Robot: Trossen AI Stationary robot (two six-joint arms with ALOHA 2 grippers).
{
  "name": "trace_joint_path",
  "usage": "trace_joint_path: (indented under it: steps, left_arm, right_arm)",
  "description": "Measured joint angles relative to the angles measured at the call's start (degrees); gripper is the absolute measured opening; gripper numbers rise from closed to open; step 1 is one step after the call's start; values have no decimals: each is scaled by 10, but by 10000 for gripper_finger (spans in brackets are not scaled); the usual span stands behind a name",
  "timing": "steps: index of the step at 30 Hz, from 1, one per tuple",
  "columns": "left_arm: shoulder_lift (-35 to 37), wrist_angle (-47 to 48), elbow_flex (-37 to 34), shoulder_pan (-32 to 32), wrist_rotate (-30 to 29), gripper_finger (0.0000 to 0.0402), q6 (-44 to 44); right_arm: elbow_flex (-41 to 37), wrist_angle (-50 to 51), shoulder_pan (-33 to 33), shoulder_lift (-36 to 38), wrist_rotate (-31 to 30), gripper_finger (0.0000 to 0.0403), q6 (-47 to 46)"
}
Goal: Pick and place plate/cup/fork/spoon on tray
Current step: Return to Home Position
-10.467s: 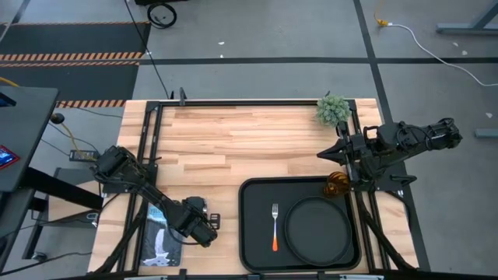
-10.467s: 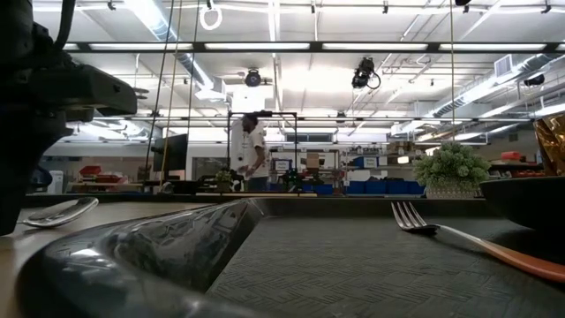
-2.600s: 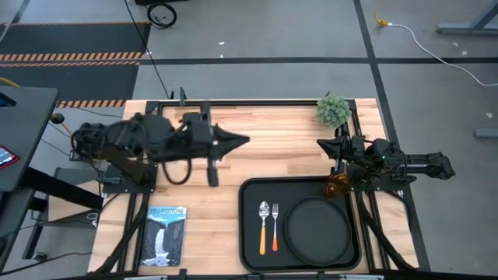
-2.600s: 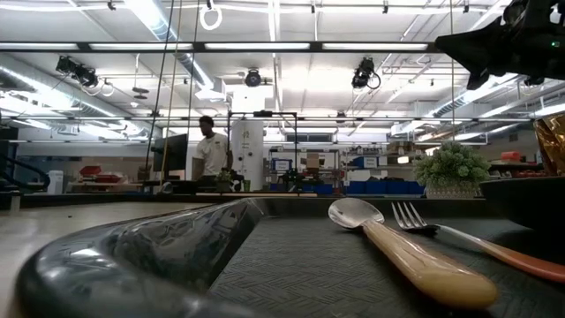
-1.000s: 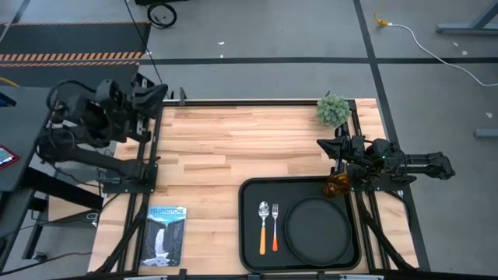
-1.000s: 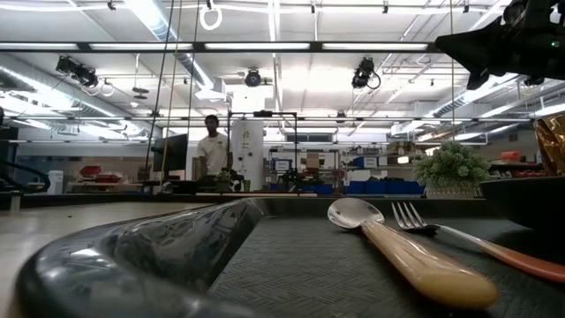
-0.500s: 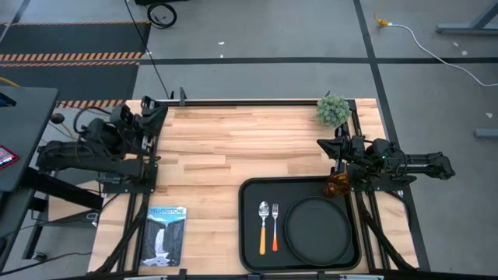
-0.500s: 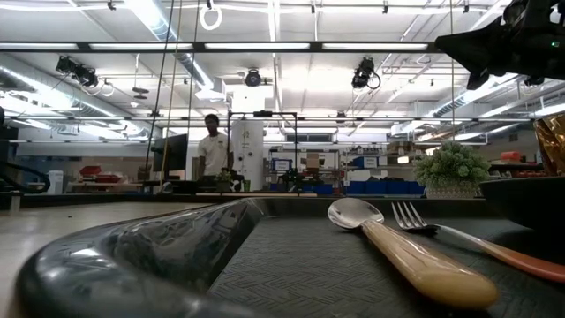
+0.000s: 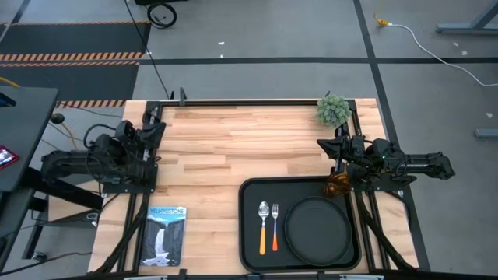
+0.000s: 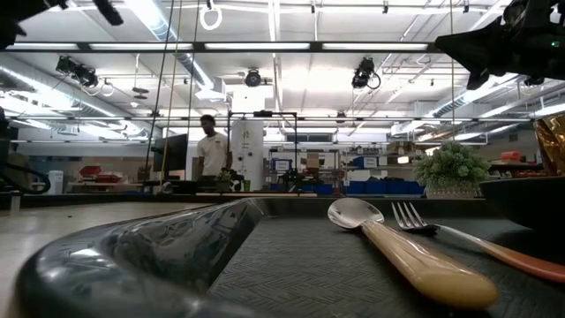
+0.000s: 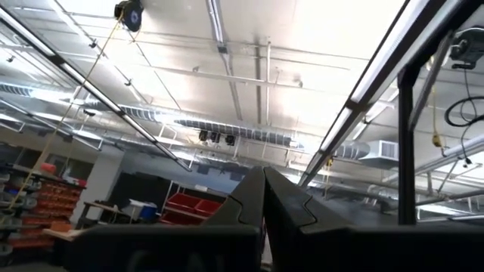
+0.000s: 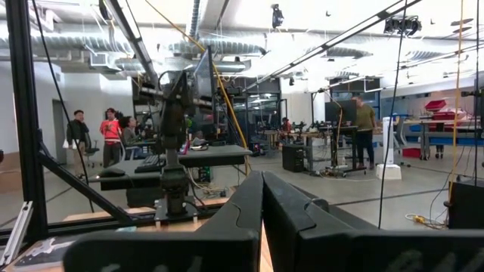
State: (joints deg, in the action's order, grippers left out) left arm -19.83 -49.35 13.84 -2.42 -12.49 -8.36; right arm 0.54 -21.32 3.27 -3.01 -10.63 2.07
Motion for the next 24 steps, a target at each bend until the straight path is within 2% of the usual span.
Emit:
trace_joint_path:
  steps: [8, 16, 24]
  left_arm:
    - [101, 15, -87, 0, 4, 9, 1]
    - [191, 47, -133, 0, 4, 9, 11]
    - [197, 111, -133, 0, 4, 9, 12]
  right_arm:
    - [0, 0, 0, 0, 0, 16, 0]
    - [0, 0, 0, 0, 0, 16, 0]
    - [0, 0, 0, 0, -1, 16, 0]
